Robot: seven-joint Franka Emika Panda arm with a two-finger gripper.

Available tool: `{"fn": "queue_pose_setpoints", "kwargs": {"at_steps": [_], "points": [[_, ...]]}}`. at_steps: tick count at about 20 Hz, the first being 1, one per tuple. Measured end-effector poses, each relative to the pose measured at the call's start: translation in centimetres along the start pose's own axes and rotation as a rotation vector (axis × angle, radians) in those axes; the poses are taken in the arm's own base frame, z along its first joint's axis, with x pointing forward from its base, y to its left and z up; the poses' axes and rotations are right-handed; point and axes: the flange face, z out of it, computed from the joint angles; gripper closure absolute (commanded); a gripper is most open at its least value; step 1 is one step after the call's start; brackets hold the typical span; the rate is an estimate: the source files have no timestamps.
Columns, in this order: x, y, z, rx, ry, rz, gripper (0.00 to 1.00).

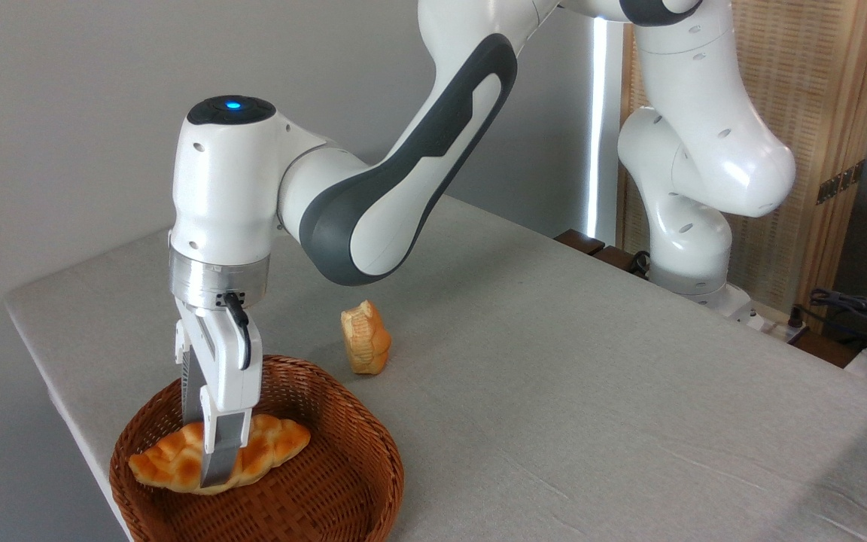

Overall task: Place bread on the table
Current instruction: 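Close the gripper on the middle of the braided loaf, then lift the braided loaf out of the basket and carry it past the rim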

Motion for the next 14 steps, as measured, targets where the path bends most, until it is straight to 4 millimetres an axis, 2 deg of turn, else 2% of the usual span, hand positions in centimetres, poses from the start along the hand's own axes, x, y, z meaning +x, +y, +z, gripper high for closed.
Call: {"fn": "queue_pose_setpoints", "kwargs": {"at_steps": [3,10,14], "points": [[0.0,0.0,0.0,0.000,0.000,0.000,0.65],[-0.1,-0.1,-0.2,0.002,0.000,-0.002,0.65],[-0.2,0.0,-1.5,-0.025,-0.020,-0.002,0.65]]}}
